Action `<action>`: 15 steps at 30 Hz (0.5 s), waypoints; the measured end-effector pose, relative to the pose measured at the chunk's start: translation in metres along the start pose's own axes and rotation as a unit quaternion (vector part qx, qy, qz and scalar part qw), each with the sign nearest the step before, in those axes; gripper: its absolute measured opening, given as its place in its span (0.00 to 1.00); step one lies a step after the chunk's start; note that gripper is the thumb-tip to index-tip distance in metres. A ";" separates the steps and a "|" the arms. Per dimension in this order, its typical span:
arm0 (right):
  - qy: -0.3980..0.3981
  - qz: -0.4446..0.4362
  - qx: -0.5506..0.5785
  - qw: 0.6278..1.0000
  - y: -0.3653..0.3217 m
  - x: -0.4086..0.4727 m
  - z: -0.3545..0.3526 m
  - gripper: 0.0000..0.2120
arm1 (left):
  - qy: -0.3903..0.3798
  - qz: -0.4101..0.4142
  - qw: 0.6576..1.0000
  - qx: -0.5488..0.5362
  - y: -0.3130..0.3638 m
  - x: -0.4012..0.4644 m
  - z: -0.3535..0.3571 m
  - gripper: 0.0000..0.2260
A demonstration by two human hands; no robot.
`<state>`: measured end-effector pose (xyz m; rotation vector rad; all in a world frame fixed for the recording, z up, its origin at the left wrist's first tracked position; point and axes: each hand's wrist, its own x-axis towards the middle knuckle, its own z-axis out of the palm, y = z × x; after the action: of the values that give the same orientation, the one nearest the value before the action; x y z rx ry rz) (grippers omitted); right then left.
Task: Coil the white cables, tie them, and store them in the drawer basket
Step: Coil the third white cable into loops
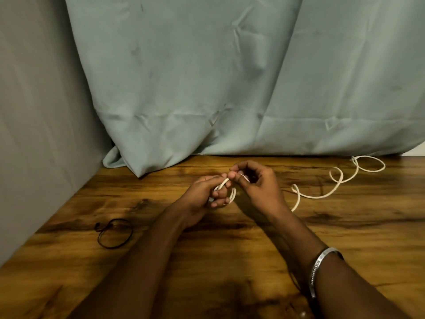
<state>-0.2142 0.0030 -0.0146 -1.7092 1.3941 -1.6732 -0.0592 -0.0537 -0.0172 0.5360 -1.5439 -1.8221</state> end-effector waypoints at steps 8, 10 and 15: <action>-0.021 0.083 0.182 0.980 0.003 0.002 0.013 0.10 | -0.049 0.013 0.987 -0.152 0.004 -0.007 -0.001 0.13; -0.010 0.101 0.218 0.971 0.005 0.003 0.019 0.12 | -0.037 0.024 0.983 -0.179 0.003 -0.005 0.001 0.14; 0.021 0.116 0.290 0.950 0.009 0.002 0.024 0.13 | -0.059 0.012 0.970 -0.237 0.006 -0.008 0.011 0.19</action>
<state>-0.1960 -0.0109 -0.0261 -1.1392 0.9353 -1.7600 -0.0603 -0.0406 -0.0101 0.1841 -1.1164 -2.1417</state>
